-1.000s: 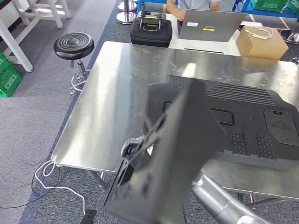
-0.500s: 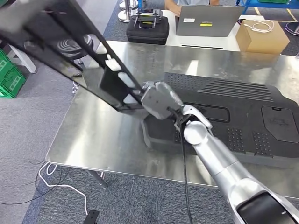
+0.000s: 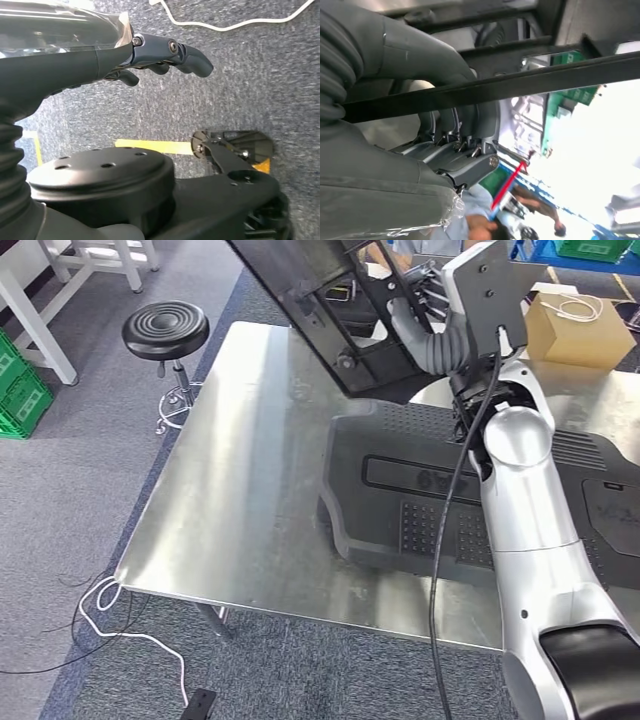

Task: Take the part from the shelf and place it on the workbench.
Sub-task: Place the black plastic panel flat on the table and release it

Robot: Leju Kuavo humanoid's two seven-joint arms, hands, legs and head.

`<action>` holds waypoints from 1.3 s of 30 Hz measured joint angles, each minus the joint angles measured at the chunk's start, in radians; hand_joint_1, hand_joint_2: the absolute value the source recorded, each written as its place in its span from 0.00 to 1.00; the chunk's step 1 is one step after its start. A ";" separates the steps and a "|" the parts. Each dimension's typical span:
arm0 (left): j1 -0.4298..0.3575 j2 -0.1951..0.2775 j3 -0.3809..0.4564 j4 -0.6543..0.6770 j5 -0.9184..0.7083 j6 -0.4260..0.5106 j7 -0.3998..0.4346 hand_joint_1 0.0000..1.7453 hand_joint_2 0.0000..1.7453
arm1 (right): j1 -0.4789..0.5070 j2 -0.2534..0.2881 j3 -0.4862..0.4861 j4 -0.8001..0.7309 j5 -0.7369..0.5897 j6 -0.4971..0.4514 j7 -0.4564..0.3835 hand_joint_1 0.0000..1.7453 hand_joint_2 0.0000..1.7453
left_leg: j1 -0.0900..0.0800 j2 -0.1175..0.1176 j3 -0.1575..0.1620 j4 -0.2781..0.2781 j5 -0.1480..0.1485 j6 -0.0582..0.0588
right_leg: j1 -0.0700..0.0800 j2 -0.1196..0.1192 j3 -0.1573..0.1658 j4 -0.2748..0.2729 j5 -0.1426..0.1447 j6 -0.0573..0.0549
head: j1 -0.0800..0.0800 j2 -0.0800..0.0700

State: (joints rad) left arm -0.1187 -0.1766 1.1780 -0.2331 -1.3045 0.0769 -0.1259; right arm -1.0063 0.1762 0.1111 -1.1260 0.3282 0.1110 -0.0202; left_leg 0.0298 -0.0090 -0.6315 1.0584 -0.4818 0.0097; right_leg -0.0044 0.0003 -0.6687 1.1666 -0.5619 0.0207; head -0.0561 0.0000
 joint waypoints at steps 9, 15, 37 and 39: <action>-0.005 -0.002 0.000 0.000 -0.005 0.000 0.000 0.00 1.00 | -0.012 0.015 -0.063 -0.040 0.033 -0.007 0.013 1.00 1.00 | -0.007 -0.003 0.018 -0.005 -0.010 -0.002 | 0.011 0.003 0.033 -0.114 0.101 -0.027 | 0.000 0.000; -0.007 -0.004 0.000 0.000 -0.010 0.001 0.002 0.00 1.00 | -0.014 0.032 -0.069 -0.059 0.121 -0.039 0.025 1.00 1.00 | -0.010 0.001 -0.017 0.069 -0.065 -0.024 | 0.002 -0.001 0.054 -0.158 0.106 -0.044 | -0.001 0.000; -0.014 -0.012 -0.019 0.000 -0.054 0.005 0.013 0.00 1.00 | 0.161 0.063 -0.164 -0.242 1.117 -0.216 0.039 1.00 1.00 | -0.005 -0.003 0.020 -0.021 0.004 0.005 | 0.001 0.004 -0.014 -0.010 0.061 -0.003 | 0.005 0.000; -0.016 -0.014 -0.020 0.000 -0.055 0.004 0.013 0.00 1.00 | 0.156 0.049 -0.188 -0.226 1.179 -0.252 0.039 1.00 1.00 | -0.008 -0.004 0.020 -0.022 0.002 0.001 | 0.006 0.004 0.034 -0.117 0.101 -0.013 | 0.004 0.000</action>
State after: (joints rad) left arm -0.1348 -0.1903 1.1581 -0.2331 -1.3598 0.0806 -0.1128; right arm -0.8508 0.2251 -0.0766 -1.3524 1.5068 -0.1413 0.0193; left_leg 0.0220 -0.0126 -0.6110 1.0361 -0.4796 0.0110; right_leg 0.0017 0.0042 -0.6347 1.0494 -0.4610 0.0073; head -0.0520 0.0000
